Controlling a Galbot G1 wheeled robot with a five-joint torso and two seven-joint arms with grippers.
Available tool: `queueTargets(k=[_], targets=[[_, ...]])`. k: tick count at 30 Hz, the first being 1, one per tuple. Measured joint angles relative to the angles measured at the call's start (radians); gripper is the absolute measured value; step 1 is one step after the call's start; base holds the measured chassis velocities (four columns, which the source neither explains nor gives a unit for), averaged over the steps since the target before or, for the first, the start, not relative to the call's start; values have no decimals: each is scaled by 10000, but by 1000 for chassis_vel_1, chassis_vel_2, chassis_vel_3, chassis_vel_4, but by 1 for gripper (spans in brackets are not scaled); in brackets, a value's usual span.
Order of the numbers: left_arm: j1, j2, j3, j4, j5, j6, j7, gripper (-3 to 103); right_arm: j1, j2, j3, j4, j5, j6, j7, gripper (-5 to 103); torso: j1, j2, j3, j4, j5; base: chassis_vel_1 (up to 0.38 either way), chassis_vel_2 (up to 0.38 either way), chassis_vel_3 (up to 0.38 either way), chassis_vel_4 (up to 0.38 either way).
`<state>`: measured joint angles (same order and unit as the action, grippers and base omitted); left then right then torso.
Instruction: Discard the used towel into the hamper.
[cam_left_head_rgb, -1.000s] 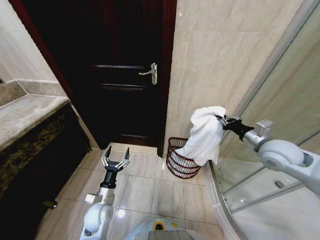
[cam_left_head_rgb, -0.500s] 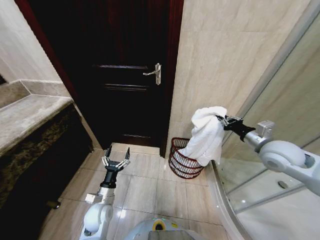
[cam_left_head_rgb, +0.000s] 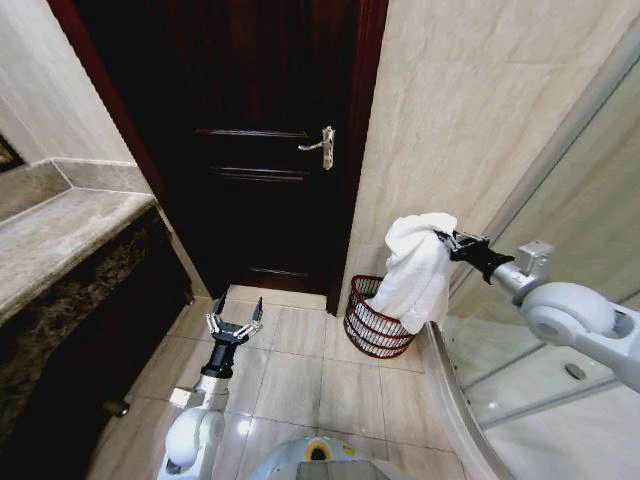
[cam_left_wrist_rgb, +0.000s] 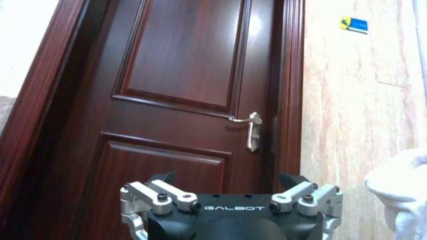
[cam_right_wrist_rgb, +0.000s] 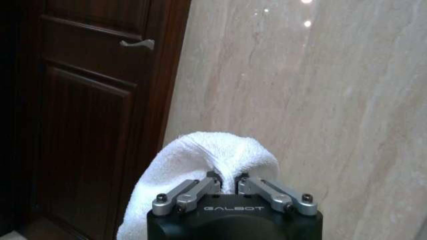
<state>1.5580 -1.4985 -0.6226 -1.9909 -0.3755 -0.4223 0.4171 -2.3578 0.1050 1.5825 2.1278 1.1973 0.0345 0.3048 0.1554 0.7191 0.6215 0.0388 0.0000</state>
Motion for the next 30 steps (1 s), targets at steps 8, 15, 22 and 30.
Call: queueTargets(k=[8,15,22,30], targets=[[-19,-25,21,4,68,0,14,100,11,92,-17,-4,1,19,0,9,0,0,-1,-1,1,8,-5,-112,-104],[-50,-23,23,4,63,3,4,100,16,59,-23,0,10,33,-11,9,0,0,0,-2,1,-12,-10,-132,-119],[-82,-27,29,30,54,2,-6,100,20,49,-32,24,42,58,-24,9,0,0,0,-2,0,4,-17,-115,-116],[-108,-32,35,90,33,-31,-12,100,36,104,-65,-13,51,166,-91,9,0,0,0,-3,0,2,1,-101,-87]])
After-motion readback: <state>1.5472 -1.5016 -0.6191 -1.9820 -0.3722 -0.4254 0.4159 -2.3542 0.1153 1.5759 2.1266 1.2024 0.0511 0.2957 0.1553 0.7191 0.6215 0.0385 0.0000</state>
